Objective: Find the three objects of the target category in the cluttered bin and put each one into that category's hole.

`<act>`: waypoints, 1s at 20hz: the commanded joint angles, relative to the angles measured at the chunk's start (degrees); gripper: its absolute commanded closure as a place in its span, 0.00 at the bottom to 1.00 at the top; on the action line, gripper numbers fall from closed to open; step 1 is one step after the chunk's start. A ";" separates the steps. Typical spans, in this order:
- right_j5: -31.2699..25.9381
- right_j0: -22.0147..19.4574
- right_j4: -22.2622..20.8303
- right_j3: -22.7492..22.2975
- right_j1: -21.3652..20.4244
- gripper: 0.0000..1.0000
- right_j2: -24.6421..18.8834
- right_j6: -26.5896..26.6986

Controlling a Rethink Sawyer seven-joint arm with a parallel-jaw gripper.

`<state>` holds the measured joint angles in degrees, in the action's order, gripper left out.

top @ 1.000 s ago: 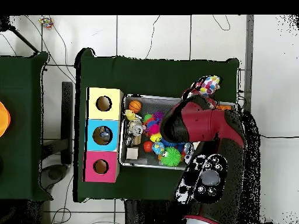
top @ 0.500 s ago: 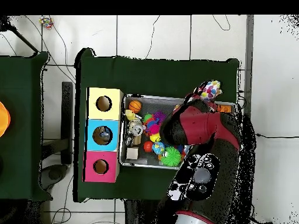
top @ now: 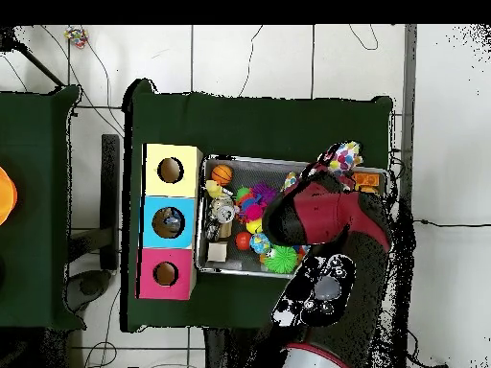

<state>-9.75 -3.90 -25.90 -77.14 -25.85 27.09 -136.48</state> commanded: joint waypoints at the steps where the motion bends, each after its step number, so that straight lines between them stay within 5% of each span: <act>1: 7.32 2.33 1.68 -6.03 6.25 0.00 0.89 -10.82; 6: 10.29 4.80 5.10 -6.09 10.56 0.00 4.19 -12.62; 13: 6.38 -1.12 9.01 -12.35 8.15 0.00 -5.68 -10.16; 20: 10.41 -1.90 13.30 -15.90 10.58 0.00 -7.80 -11.94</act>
<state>-2.31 -3.83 -17.27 -85.09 -18.98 29.30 -136.48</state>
